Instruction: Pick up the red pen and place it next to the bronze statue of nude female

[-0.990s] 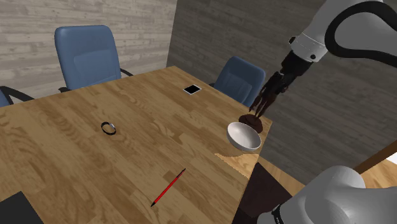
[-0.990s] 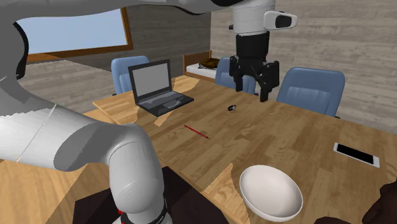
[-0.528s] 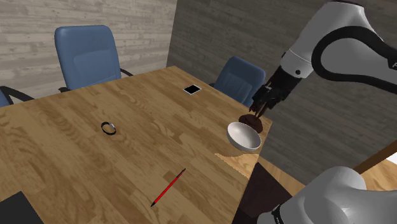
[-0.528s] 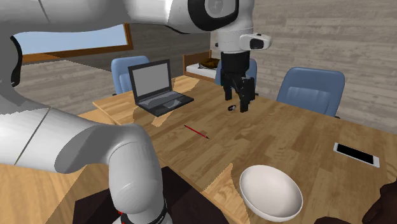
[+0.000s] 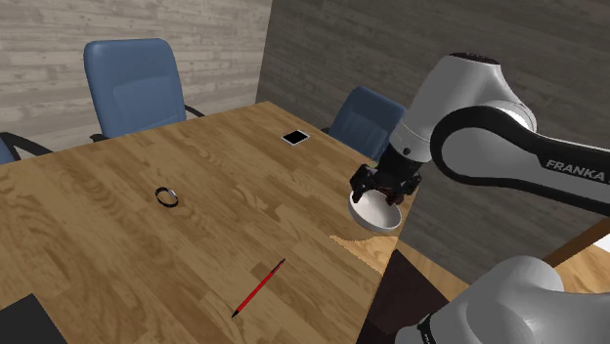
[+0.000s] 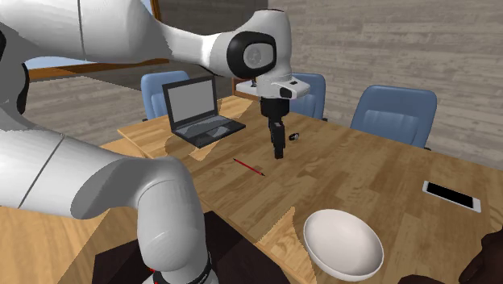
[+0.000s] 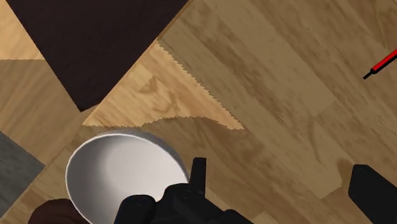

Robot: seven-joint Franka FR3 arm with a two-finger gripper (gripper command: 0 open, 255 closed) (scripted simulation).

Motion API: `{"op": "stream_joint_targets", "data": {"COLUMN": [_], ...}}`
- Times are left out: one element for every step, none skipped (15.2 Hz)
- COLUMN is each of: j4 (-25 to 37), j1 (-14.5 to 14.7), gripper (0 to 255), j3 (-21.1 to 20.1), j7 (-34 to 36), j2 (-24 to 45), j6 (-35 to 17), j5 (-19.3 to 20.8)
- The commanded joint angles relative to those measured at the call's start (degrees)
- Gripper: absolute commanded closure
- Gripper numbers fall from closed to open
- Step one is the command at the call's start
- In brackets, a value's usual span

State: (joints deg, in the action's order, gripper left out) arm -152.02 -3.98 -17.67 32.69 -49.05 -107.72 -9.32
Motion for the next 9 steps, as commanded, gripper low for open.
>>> {"op": "stream_joint_targets", "data": {"j4": [-1.1, -1.5, -1.7, -1.9, -1.9, -1.8, -1.6, -1.3, -0.9], "j1": [-0.1, -0.2, -0.5, -0.7, -1.1, -1.5, -2.1, -2.8, -3.7], "gripper": [0, 0, 0, 0, 0, 0, 0, 0, 0], "j3": [-3.6, -5.4, -7.2, -9.1, -11.0, -12.9, -14.9, -16.9, -18.9], "j7": [6.3, 9.3, 12.2, 15.1, 18.1, 21.0, 23.9, 26.9, 29.9], "j2": [0.9, 1.9, 3.0, 4.3, 5.8, 7.4, 9.1, 11.0, 13.0], "j6": [-1.7, -2.9, -4.2, -5.6, -7.0, -8.5, -10.0, -11.5, -13.1], "j5": [-2.5, -3.7, -4.9, -6.0, -7.0, -7.9, -8.8, -9.5, -10.1]}}
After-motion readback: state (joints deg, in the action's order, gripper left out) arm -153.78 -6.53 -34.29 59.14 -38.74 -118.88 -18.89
